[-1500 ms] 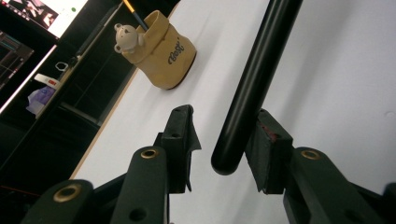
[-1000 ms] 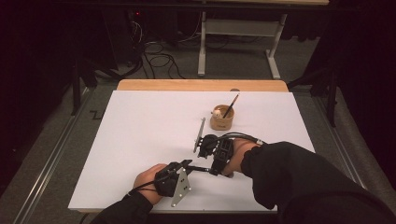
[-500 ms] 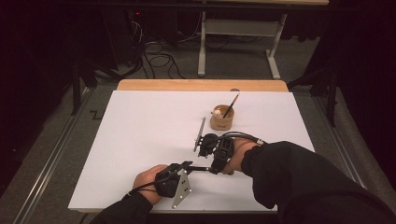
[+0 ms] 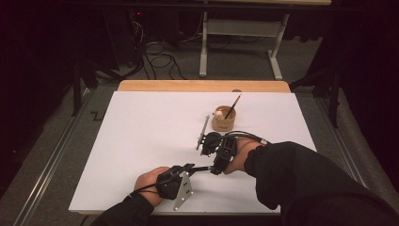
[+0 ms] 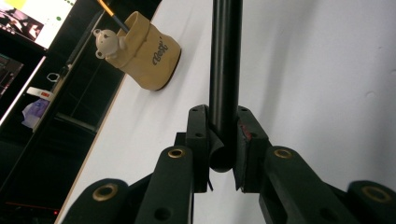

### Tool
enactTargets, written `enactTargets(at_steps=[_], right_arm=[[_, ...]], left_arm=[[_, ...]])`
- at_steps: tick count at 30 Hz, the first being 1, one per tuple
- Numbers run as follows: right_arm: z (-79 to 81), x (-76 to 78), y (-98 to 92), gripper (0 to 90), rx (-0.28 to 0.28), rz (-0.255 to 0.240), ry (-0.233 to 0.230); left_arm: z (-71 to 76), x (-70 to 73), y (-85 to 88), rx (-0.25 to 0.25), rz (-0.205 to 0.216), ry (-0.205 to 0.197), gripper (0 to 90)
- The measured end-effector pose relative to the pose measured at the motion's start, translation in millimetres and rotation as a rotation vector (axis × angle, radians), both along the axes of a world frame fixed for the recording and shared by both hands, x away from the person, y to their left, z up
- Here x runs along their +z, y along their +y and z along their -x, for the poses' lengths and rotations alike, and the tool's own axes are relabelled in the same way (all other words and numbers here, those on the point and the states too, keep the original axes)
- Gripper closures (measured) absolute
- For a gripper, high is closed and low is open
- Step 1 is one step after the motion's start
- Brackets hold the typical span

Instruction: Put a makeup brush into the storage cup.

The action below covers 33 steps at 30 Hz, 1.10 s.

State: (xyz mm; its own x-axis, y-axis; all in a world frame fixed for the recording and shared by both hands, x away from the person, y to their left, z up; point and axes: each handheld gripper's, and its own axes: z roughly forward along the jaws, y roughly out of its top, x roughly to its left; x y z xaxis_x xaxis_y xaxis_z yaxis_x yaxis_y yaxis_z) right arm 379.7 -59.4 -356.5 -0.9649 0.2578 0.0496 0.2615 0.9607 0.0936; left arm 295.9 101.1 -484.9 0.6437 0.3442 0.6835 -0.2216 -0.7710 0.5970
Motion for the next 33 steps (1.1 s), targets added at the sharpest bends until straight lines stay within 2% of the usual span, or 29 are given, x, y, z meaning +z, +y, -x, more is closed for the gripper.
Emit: enactTargets(at_steps=[7, 19, 20, 21, 22, 24, 33], right_arm=[[-2.6, 4.1, -4.5, 52.6, -0.011, -0.007, -0.007], [-5.1, 10.8, -16.7, 42.6, -0.040, -0.019, -0.027], [-5.0, 10.0, -18.2, 41.4, -0.043, -0.035, -0.039], [-5.4, 11.3, -19.3, 40.0, -0.046, -0.028, -0.041], [-6.0, 12.6, -20.4, 39.0, -0.043, -0.023, -0.042], [-5.8, 12.8, -22.8, 36.8, -0.055, -0.034, -0.054], [-7.5, 13.8, -35.2, 28.7, -0.074, -0.019, -0.067]], left_arm=[[-0.7, 0.1, 0.4, 0.004, 0.005, 0.004, 78.8], [-2.5, 0.7, 2.2, 0.024, 0.018, 0.016, 78.8], [-2.8, 0.9, 2.5, 0.026, 0.017, 0.018, 78.8], [-3.2, 1.6, 3.2, 0.028, 0.009, 0.017, 78.8], [-3.4, 1.0, 3.0, 0.029, 0.020, 0.021, 78.8], [-3.9, 1.2, 3.5, 0.030, 0.021, 0.024, 78.8], [-5.8, 0.4, 4.2, 0.037, 0.027, 0.039, 78.8]])
